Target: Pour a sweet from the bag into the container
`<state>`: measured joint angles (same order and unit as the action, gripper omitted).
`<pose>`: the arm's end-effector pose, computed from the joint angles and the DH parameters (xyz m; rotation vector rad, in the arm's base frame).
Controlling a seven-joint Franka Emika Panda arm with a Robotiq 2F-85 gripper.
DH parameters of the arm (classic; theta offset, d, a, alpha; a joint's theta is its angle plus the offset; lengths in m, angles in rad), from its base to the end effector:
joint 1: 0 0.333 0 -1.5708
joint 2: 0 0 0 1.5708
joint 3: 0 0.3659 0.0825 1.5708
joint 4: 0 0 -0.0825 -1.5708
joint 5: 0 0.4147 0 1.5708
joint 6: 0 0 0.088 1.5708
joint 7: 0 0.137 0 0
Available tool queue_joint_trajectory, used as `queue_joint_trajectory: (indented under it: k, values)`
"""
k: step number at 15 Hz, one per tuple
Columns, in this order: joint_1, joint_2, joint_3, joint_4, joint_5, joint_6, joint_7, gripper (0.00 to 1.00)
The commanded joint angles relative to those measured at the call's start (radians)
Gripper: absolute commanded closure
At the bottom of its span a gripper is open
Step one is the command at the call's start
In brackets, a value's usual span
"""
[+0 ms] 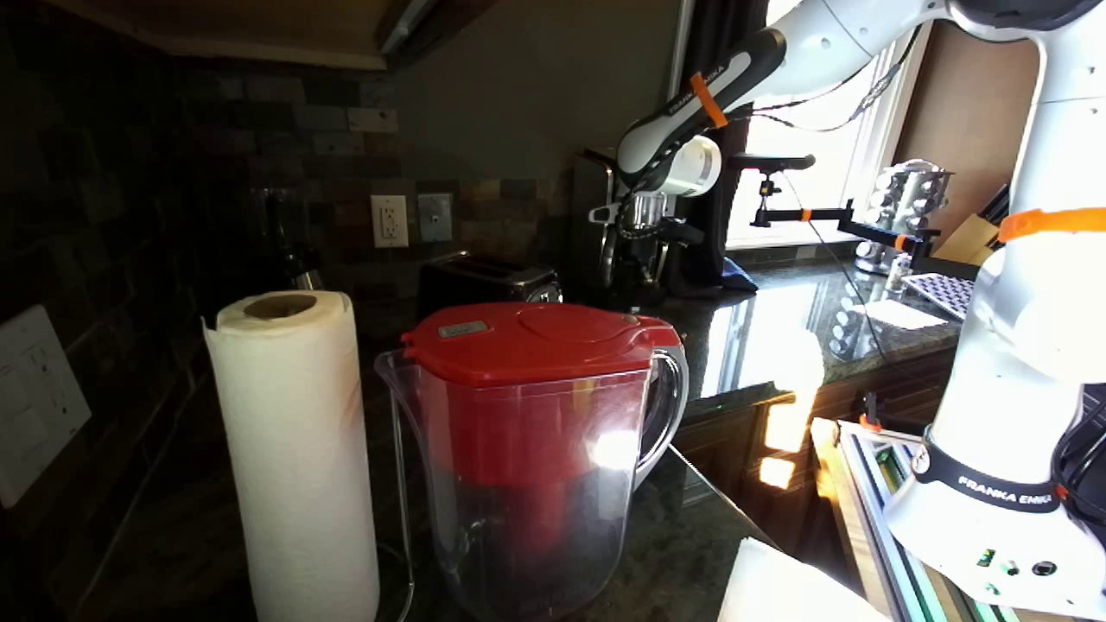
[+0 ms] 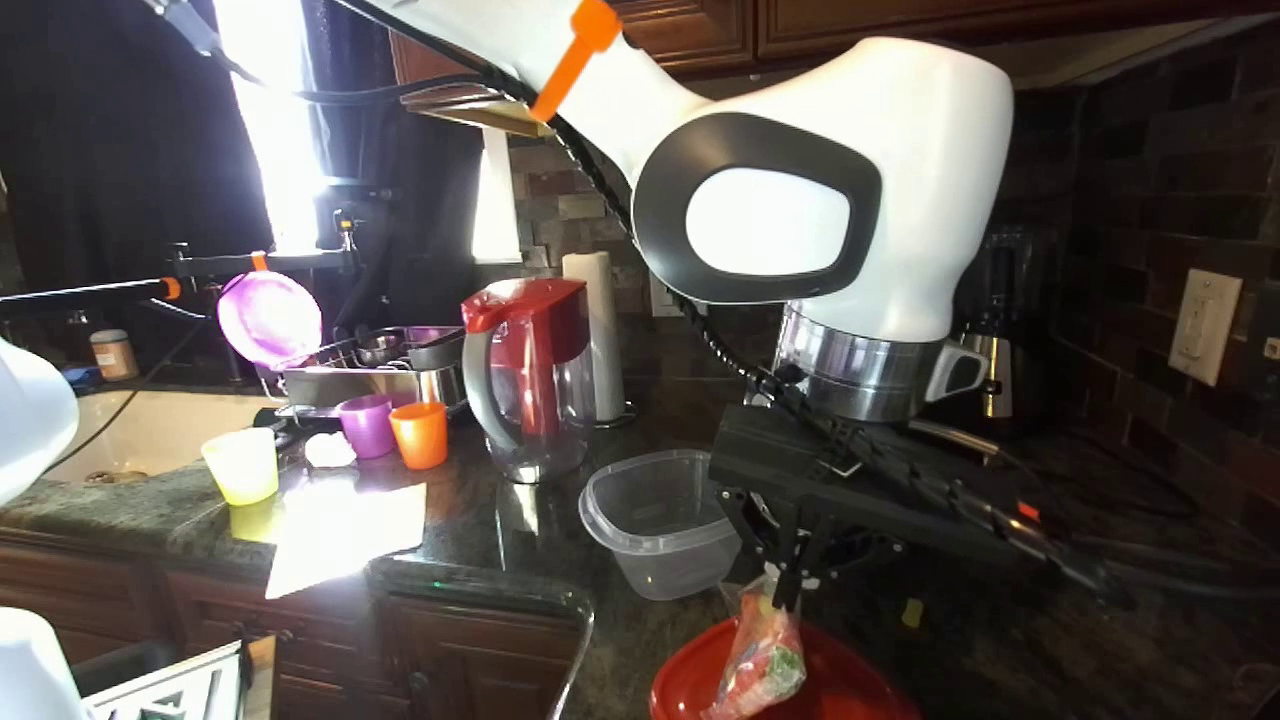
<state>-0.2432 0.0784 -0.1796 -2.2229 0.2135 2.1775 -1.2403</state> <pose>0.5036 -0.2118 0.3308 -2.7773 -0.9894 -0.0473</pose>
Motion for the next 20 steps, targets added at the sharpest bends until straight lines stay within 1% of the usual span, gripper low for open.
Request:
queue_joint_trajectory:
  k: [1, 10, 15, 20]
  values:
    - [-0.007, -0.015, -0.005, 0.017, 0.038, -0.069, -0.065, 1.0]
    - [-0.011, -0.021, -0.015, 0.056, 0.051, -0.139, -0.118, 1.0]
    - [0.0, -0.099, -0.015, 0.028, 0.027, -0.134, -0.165, 1.0]
    - [0.036, -0.201, -0.006, -0.015, -0.01, -0.113, -0.198, 1.0]
